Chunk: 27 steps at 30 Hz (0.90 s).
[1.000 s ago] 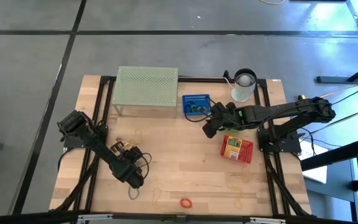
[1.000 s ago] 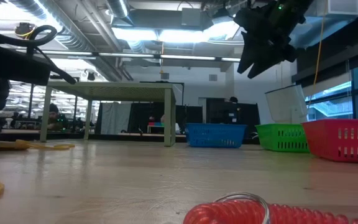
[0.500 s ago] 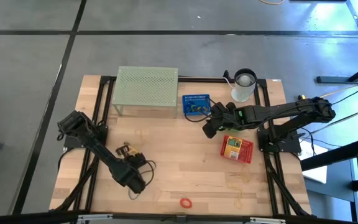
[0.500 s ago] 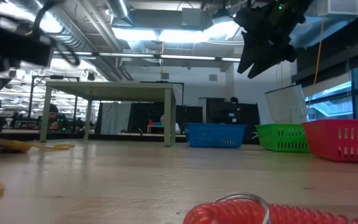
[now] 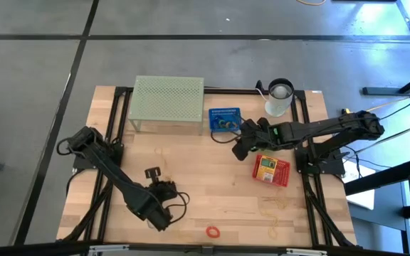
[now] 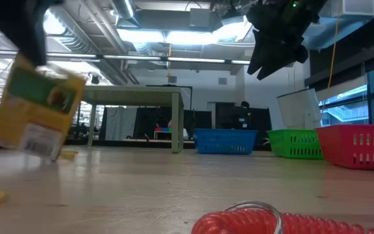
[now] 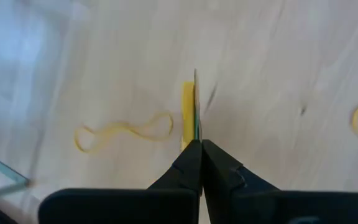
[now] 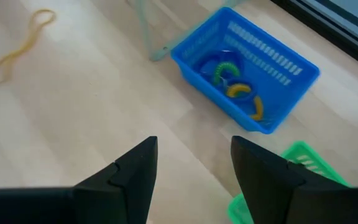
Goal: Pick & Place Office Desk Supplies
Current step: Put the crayon box into the red bin
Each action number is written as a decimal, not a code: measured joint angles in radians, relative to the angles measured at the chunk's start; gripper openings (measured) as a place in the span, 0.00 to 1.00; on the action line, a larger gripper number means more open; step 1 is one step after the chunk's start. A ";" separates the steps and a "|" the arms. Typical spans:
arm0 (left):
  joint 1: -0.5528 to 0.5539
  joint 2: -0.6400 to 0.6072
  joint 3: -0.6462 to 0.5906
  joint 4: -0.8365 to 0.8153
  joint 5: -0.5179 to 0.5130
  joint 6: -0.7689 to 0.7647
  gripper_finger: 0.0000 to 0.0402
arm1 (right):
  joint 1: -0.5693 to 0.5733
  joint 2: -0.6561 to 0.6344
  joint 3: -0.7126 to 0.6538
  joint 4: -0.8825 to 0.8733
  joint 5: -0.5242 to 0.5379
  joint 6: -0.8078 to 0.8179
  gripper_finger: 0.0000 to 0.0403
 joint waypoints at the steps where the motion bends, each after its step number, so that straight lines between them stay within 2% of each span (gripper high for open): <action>1: 0.001 0.000 0.018 -0.008 -0.015 0.007 0.00 | 0.010 0.000 0.000 0.013 0.000 -0.007 0.51; 8: 0.022 0.000 0.123 -0.011 -0.142 0.068 0.00 | 0.121 0.021 0.000 0.192 0.062 -0.154 0.51; 16: 0.052 0.000 0.200 -0.010 -0.315 0.168 0.00 | 0.237 0.152 0.000 0.441 0.087 -0.325 0.51; 21: 0.075 0.000 0.235 -0.009 -0.389 0.237 0.00 | 0.268 0.259 0.000 0.633 0.087 -0.419 0.51; 27: 0.097 0.000 0.251 0.006 -0.435 0.296 0.01 | 0.274 0.318 0.000 0.754 0.087 -0.496 0.51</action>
